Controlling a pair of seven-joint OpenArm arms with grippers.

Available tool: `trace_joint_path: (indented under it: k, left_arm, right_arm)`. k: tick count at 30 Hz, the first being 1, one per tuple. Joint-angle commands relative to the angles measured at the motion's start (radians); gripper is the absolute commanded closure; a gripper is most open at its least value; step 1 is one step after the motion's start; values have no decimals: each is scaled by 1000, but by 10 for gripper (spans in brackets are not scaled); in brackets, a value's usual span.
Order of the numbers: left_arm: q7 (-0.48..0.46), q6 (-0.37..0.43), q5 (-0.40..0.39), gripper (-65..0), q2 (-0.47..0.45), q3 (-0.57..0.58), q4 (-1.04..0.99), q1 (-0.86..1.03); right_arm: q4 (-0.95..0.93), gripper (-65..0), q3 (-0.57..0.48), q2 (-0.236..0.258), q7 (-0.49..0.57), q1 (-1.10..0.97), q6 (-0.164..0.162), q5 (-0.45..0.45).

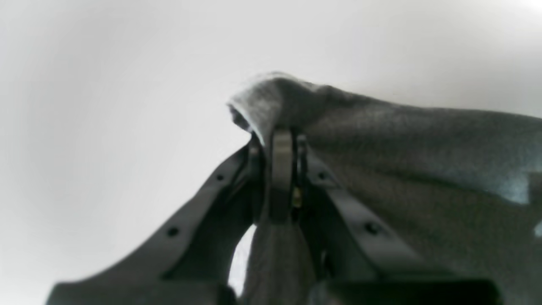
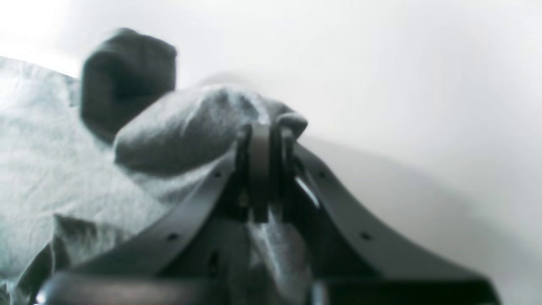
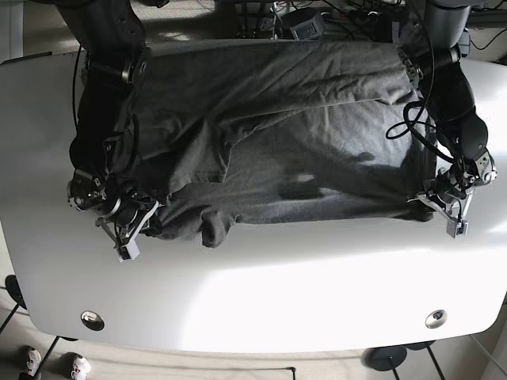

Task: Fold the T-shirt properly
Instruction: 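Grasp the shirt's hem corners with both grippers, then fold the hem over toward the collar with both grippers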

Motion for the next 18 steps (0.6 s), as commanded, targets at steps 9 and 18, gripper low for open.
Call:
trace_joint_path:
  k: [9, 18]
  left_arm:
    - [281, -71, -14, 0, 52, -7, 595, 108]
    - [296, -139, -15, 0, 79, -116, 730, 301]
  right_arm:
    - [496, -17, 72, -2, -287, -69, 1, 11]
    - [906, -17, 129, -17, -451, -359, 1, 29]
